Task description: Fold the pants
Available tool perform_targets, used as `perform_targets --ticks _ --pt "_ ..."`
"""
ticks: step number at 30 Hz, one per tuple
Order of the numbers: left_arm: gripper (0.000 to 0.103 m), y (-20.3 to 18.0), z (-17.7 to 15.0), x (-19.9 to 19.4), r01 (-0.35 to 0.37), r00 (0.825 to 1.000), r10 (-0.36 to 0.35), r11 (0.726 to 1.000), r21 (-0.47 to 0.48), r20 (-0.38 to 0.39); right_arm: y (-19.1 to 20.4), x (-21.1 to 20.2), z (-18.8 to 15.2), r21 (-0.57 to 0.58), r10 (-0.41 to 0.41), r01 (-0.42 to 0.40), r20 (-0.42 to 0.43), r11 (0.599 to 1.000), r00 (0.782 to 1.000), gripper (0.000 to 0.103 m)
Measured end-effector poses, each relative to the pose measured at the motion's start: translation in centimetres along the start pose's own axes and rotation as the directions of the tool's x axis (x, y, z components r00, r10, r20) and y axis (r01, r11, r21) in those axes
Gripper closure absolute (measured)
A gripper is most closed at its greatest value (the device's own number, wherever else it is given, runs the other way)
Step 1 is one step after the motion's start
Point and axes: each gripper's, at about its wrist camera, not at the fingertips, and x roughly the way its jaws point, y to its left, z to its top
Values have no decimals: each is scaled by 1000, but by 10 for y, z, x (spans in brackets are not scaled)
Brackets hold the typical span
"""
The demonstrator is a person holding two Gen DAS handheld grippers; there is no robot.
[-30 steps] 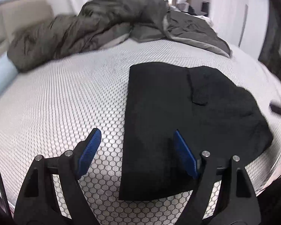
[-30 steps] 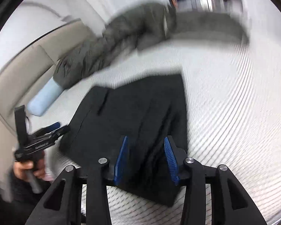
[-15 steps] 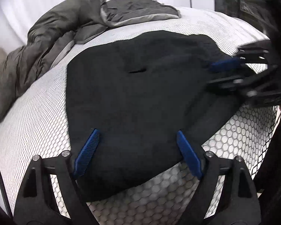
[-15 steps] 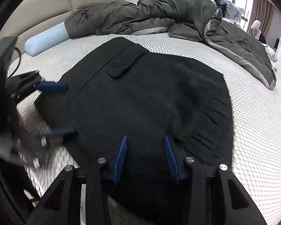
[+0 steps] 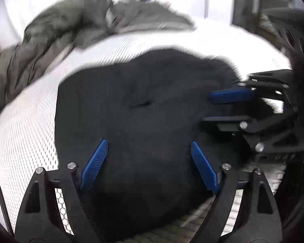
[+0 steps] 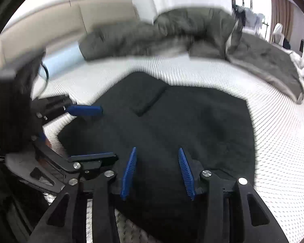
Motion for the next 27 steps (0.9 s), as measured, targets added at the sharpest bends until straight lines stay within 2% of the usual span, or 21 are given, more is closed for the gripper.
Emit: perform_targets --ticks 1,2,5,7,10,13,15,18,19,21,22,24,25,27 --pt "22 4 -1 2 15 1000 -15 1000 -8 -7 0 15 -4 -11 -40 39 -52 999 998 60" --pt "24 10 -2 -3 33 999 -33 999 -23 0 -1 22 -8 -32 -58 56 -66 998 996 60" --pt "25 21 -8 -18 -6 1000 7 998 -66 8 -11 9 -10 -45 -96 94 -57 995 994 60" --pt "25 35 -16 -21 -72 997 72 992 -99 -8 -21 -6 -17 -27 -94 93 -38 995 995 60" --pt "24 45 -19 -22 -55 998 53 987 -152 -16 -30 -14 -24 -8 -119 119 -31 993 992 59" --pt "27 44 -17 -33 -79 996 82 986 -147 18 -30 -21 -21 17 -118 118 0 993 993 58" --pt "27 41 -9 -40 -67 995 76 988 -137 58 -27 -32 -17 30 -90 88 55 996 994 57" --pt "27 36 16 -28 -49 997 57 989 -138 53 -19 -35 3 35 -83 80 100 996 992 49" --pt "28 34 22 -23 -43 998 49 991 -127 42 -17 -28 11 27 -93 91 95 995 991 48" --pt "38 31 28 -8 -43 999 44 995 -91 10 -12 -8 25 -7 -136 136 60 991 989 48" --pt "41 32 31 1 -36 999 36 996 -77 -10 -10 5 30 -33 -155 156 22 987 988 48" --pt "55 40 31 11 -3 1000 2 996 -84 -21 -8 36 31 -93 -200 191 -93 977 976 49" --pt "56 46 30 13 11 1000 -14 995 -95 -26 -9 47 25 -130 -213 198 -120 972 970 49" --pt "56 61 26 11 56 998 -59 987 -148 -13 -14 43 20 -134 -207 193 -106 972 973 49"
